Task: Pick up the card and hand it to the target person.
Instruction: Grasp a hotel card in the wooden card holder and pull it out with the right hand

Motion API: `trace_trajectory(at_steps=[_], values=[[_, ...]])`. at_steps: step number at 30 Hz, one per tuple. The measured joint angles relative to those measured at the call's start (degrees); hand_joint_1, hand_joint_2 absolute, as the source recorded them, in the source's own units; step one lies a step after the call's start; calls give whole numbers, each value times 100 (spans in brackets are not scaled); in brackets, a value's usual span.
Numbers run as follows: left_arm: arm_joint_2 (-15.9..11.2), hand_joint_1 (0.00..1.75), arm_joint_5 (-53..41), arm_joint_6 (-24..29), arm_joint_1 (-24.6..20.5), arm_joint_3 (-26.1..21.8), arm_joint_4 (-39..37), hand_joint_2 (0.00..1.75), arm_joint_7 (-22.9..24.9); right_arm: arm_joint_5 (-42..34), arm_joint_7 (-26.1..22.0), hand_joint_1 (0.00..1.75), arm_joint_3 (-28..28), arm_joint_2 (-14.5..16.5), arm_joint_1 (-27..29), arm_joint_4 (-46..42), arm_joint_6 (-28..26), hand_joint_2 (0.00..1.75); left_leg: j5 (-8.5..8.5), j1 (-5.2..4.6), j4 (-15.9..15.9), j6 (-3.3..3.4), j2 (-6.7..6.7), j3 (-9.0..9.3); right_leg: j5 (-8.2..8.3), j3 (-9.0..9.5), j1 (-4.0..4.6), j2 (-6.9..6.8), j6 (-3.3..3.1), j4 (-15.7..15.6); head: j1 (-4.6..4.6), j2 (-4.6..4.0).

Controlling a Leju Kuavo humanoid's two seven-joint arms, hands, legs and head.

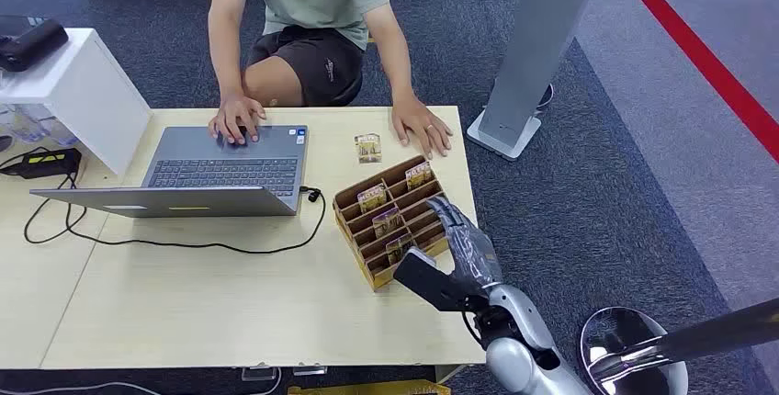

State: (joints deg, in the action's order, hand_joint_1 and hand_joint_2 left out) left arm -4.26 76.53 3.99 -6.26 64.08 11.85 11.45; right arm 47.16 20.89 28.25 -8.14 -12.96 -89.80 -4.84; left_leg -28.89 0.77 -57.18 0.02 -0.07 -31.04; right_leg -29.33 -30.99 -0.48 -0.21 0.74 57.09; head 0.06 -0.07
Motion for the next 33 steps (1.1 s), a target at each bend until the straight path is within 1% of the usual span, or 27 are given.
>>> trace_trajectory(at_steps=[1,2,3,5,6,7,11,16,18,21,23,25,33], values=[[0,0,0,5,1,0,0,0,5,40,72,20,31,4,-86,-14,58,175,0,0,0,0,0,0,0,0,0,0,0,0,2,0],[0,0,2,11,1,0,0,0,10,92,177,31,89,14,-213,-26,130,175,0,0,0,0,0,0,0,0,0,-1,0,1,2,0],[0,0,4,22,0,0,0,0,21,179,343,50,181,29,-417,-47,247,175,1,0,0,0,0,1,0,1,0,-1,0,2,3,0],[0,0,8,39,-2,0,0,0,43,330,642,102,380,62,-790,-69,426,175,1,0,0,0,-1,1,0,1,0,-1,0,3,-1,0],[0,0,9,43,-2,0,0,0,53,394,747,118,457,73,-906,-72,472,175,1,0,0,0,-1,1,0,0,0,-2,0,3,-2,0],[0,0,11,46,-2,0,0,0,61,473,858,126,535,79,-1004,-73,513,175,1,0,0,0,-1,1,0,0,0,-2,-1,3,-3,0],[0,0,20,74,-2,0,0,0,101,881,1299,122,833,83,-1240,-72,627,175,1,0,0,0,-1,-1,-1,-2,0,-2,-1,3,2,0],[0,0,25,87,1,0,-1,0,173,999,1537,124,1062,78,-1278,-33,746,175,1,0,0,0,-2,-1,-1,-2,0,-3,0,1,6,0],[0,0,27,92,1,0,-2,0,179,1001,1570,120,1123,69,-1271,-12,760,175,1,0,0,0,-2,0,-1,-2,0,-3,0,1,5,0],[0,0,30,97,2,0,-1,0,181,1001,1580,108,1181,51,-1239,0,760,175,1,0,0,0,-2,0,-1,-2,0,-3,0,1,3,0],[0,0,32,97,2,-1,-1,0,181,999,1579,93,1200,44,-1213,13,755,175,1,0,0,0,-2,0,-1,-2,0,-2,0,1,2,0],[0,0,37,97,2,-2,-2,0,181,994,1569,85,1228,42,-1189,36,750,175,1,0,0,0,-2,0,-1,-2,0,-2,0,2,0,0],[0,0,72,98,3,-4,0,0,181,906,1414,87,1333,44,-1142,161,731,175,0,0,0,0,-2,-1,-1,-2,0,-2,0,2,3,0]])
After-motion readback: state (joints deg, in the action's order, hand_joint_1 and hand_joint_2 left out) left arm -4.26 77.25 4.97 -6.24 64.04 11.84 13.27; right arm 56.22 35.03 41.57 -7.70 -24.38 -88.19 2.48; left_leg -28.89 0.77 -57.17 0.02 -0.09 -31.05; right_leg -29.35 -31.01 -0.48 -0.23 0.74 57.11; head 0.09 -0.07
